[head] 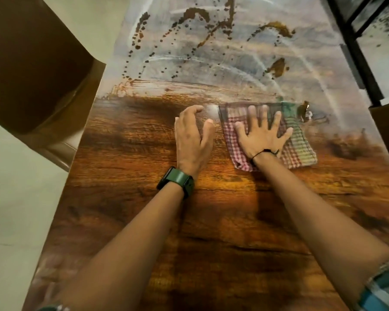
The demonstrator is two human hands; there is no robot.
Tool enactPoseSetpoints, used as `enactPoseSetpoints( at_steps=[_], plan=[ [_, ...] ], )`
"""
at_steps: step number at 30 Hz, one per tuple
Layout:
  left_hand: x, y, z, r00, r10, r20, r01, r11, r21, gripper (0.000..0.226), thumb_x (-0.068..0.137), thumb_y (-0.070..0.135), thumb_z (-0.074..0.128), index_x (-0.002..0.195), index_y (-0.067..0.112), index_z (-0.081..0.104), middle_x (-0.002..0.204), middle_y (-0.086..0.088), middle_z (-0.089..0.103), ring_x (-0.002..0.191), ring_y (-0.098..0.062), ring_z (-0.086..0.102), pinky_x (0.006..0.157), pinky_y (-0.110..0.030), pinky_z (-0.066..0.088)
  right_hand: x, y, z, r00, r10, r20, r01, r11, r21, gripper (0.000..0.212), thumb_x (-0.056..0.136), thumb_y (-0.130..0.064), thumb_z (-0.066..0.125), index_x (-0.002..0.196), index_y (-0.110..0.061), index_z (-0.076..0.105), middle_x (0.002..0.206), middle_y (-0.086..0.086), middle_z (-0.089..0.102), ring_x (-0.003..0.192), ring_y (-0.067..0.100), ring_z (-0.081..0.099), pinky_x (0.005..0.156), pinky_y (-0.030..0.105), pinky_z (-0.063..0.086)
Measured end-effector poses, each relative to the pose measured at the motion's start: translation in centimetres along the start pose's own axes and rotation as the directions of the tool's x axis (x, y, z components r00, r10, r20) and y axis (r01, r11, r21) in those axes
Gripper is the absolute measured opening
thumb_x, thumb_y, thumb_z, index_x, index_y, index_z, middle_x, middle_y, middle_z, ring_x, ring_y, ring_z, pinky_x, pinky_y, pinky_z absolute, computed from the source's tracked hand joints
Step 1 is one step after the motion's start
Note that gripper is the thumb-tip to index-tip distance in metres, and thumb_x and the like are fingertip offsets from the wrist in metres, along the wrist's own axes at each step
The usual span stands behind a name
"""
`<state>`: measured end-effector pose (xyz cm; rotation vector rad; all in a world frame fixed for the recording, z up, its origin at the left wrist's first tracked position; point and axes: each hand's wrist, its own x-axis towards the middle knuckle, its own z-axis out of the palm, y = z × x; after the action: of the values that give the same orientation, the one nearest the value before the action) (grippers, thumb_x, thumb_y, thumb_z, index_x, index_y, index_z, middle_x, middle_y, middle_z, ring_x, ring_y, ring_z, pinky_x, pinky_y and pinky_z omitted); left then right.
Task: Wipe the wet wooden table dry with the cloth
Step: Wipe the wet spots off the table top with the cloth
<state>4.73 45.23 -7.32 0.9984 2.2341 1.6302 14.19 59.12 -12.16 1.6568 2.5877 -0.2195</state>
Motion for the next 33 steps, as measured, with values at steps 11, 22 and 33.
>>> enactPoseSetpoints(
  at_steps=[11, 22, 33],
  plan=[
    [0.0, -2.5, 0.6, 0.997, -0.021, -0.068, 0.026, 0.996, 0.080, 0.058, 0.085, 0.045, 0.032, 0.119, 0.000, 0.047, 0.117, -0.014, 0.050, 0.109, -0.026, 0.047, 0.094, -0.043, 0.040, -1.4, -7.3, 1.6, 0.862, -0.506, 0.012, 0.506, 0.861, -0.058, 0.059, 0.095, -0.057, 0.018, 0.147, -0.040, -0.003, 0.159, -0.005, -0.002, 0.145, 0.029, -0.007, 0.108, 0.066, -0.001],
    [0.6, 0.3, 4.3, 0.993, 0.096, 0.063, -0.102, 0.991, 0.085, 0.055, 0.087, 0.041, 0.036, 0.126, 0.004, 0.043, 0.125, -0.012, 0.046, 0.118, -0.024, 0.043, 0.099, -0.040, 0.037, 3.8, 14.6, -1.6, 0.997, 0.073, -0.037, -0.074, 0.997, -0.016, 0.060, 0.091, -0.066, 0.016, 0.147, -0.044, 0.007, 0.159, -0.010, 0.000, 0.145, 0.022, -0.005, 0.111, 0.060, -0.003],
    [1.0, -0.2, 9.7, 0.994, 0.089, 0.068, -0.094, 0.992, 0.089, 0.063, 0.088, 0.051, 0.033, 0.125, 0.001, 0.042, 0.122, -0.017, 0.049, 0.112, -0.017, 0.042, 0.096, -0.032, 0.033, 1.9, 0.2, 0.3, 0.938, -0.346, 0.025, 0.347, 0.934, -0.088, 0.058, 0.098, -0.047, 0.020, 0.147, -0.037, -0.011, 0.158, -0.003, -0.014, 0.144, 0.033, -0.013, 0.105, 0.069, -0.004]
  ],
)
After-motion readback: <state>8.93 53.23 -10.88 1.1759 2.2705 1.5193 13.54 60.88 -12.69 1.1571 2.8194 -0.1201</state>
